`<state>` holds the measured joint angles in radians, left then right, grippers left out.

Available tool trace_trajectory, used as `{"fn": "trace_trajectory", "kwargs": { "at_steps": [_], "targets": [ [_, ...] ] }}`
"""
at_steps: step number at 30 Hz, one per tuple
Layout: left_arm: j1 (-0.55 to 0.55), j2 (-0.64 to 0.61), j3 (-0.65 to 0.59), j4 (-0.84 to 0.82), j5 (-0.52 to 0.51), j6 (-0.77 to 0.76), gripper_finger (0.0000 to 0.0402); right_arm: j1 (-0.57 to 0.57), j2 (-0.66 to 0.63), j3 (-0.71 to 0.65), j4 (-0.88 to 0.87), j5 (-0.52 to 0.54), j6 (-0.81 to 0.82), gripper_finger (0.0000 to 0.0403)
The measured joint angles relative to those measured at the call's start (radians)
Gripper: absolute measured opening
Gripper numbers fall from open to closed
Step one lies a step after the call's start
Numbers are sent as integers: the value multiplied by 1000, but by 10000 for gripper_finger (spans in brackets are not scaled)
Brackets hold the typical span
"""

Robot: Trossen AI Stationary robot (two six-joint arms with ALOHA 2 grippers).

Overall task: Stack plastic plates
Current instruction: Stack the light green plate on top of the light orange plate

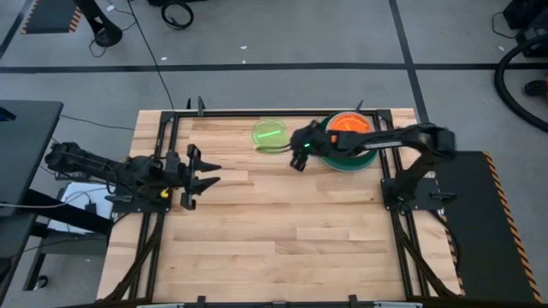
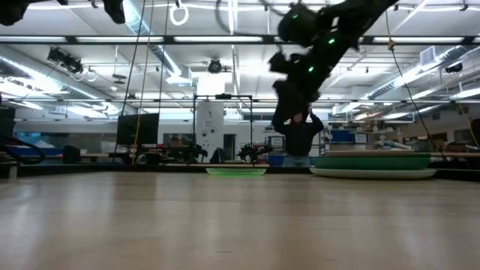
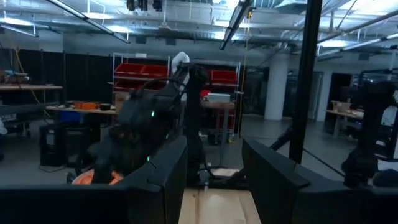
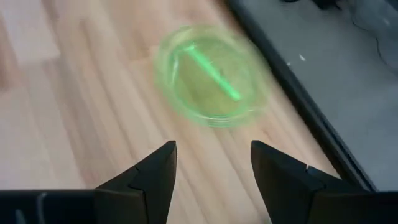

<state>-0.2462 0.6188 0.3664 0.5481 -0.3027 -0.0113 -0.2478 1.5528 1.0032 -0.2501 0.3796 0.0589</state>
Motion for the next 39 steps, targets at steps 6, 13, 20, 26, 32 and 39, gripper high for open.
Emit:
{"fn": "trace_trajectory", "kwargs": {
  "at_steps": [6, 13, 20, 26, 32, 39],
  "targets": [
    [0, -10, 0, -25, 3, 0, 160, 38, 258, 151, 10, 0, -234, 214],
    [-9, -21, 0, -66, 2, -3, 160, 18, 455, 279, 18, -2, -329, 202],
    [-49, -36, 0, -71, 2, -2, 160, 8, 561, 358, 28, 46, -433, 196],
    [-67, -44, 0, -72, 2, -1, 160, -22, 602, 404, 30, 37, -422, 177],
    [-67, -45, 0, -67, 2, 0, 160, -56, 602, 403, 33, 13, -397, 127],
    [-67, -45, 0, -68, 2, -1, 160, -66, 602, 402, 26, 10, -424, 61]
  ]
}}
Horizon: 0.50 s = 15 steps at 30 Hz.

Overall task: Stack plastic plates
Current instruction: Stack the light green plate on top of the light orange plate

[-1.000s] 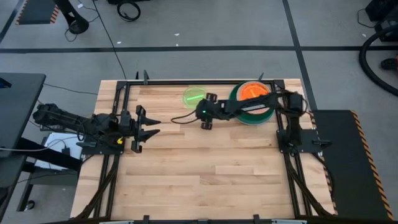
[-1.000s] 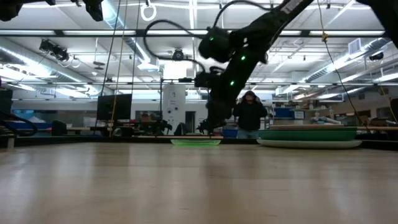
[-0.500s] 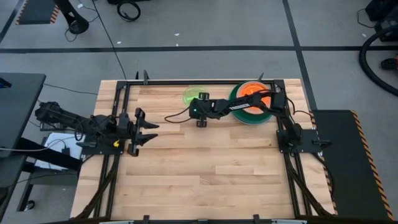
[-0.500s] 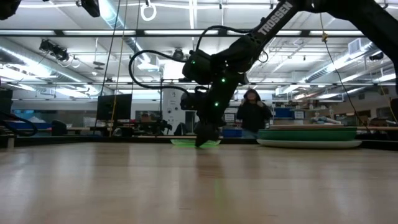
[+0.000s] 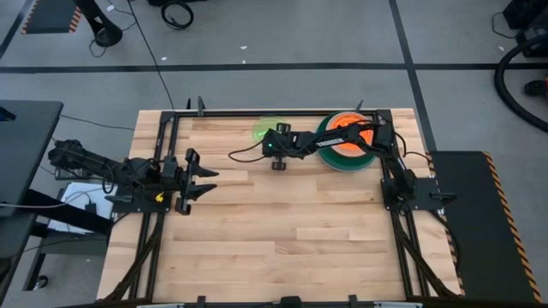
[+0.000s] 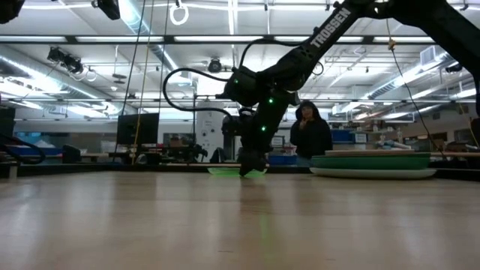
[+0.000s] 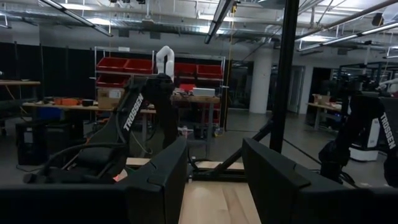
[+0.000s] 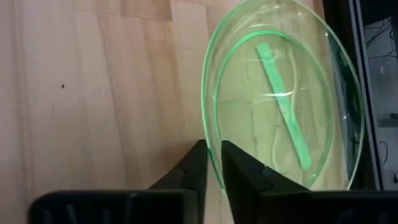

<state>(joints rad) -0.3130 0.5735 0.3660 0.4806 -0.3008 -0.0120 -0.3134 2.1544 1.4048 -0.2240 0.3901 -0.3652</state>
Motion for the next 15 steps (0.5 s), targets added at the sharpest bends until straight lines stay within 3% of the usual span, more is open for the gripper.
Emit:
{"fn": "trace_trajectory", "kwargs": {
  "at_steps": [6, 15],
  "targets": [
    [0, 0, 0, 0, 0, 0, 160, -2, 0, 0, -15, 6, -2, 11],
    [0, 0, 0, -1, 0, 0, 160, 43, -23, -2, -66, 36, -29, 8]
  ]
}}
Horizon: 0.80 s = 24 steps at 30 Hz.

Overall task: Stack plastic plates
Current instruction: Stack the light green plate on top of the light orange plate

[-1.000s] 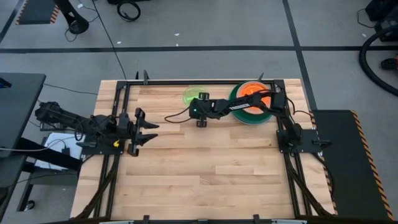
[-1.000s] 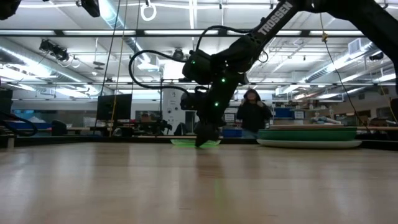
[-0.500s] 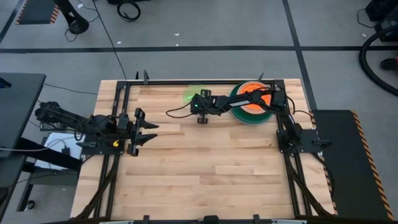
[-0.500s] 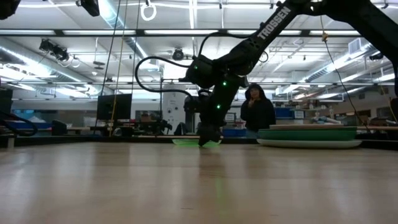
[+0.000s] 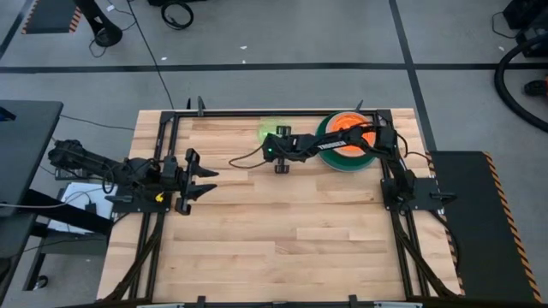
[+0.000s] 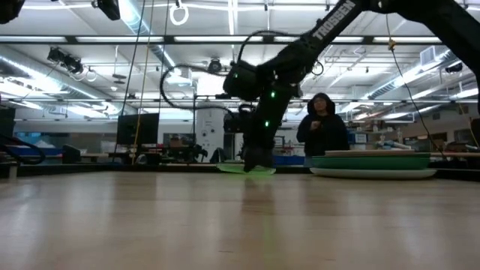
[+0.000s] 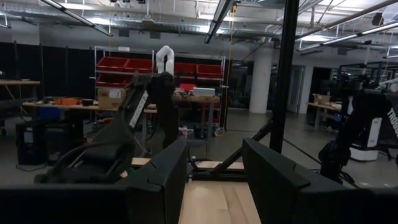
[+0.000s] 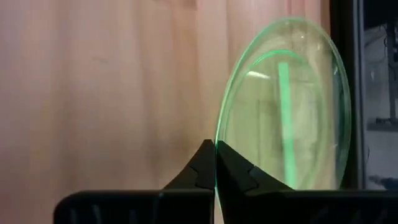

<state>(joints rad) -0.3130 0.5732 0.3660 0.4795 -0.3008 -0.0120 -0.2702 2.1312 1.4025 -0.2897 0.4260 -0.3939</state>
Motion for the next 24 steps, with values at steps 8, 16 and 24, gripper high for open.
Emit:
{"fn": "trace_trajectory", "kwargs": {
  "at_steps": [8, 16, 24],
  "targets": [
    [0, 0, 0, -7, 0, -2, 160, 85, -172, 0, -173, 26, 60, 7],
    [-21, 0, 0, -11, -2, -8, 160, 104, -424, 0, -554, 67, 371, 6],
    [-68, 0, 0, -12, 0, -10, 160, 54, -633, -122, -865, 154, 693, 6]
  ]
}}
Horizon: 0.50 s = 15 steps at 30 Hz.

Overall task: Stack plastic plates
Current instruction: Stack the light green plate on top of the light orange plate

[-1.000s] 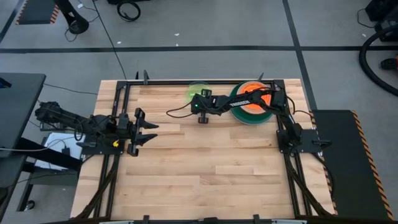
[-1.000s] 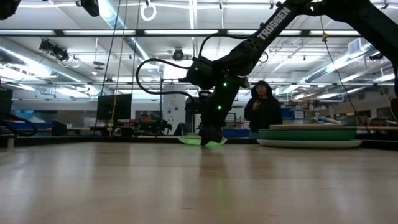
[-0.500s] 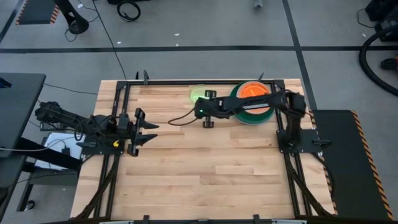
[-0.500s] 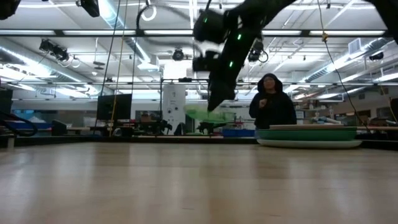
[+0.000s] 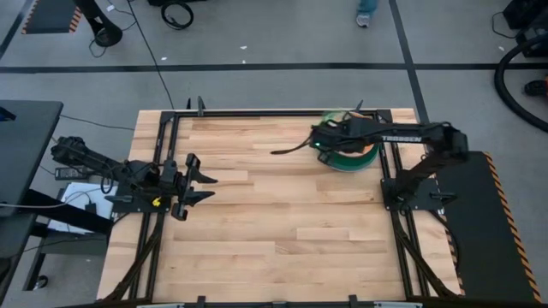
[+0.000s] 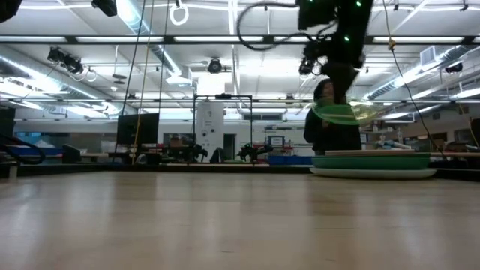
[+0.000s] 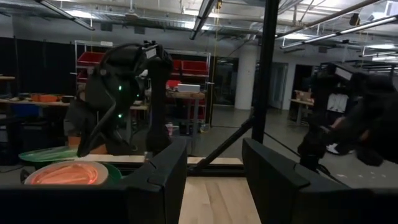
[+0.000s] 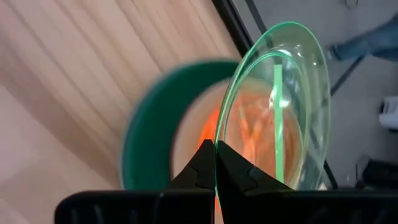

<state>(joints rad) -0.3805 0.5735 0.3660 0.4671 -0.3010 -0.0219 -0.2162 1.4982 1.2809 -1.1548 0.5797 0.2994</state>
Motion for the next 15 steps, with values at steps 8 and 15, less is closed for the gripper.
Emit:
{"fn": "trace_trajectory", "kwargs": {
  "at_steps": [8, 15],
  "targets": [
    [0, 0, 0, 7, 0, 0, 160, -120, -73, -301, 173, 22, -38, 6],
    [2, 0, 0, 20, 0, 0, 160, -194, -43, -394, 310, -3, -66, 33]
  ]
}}
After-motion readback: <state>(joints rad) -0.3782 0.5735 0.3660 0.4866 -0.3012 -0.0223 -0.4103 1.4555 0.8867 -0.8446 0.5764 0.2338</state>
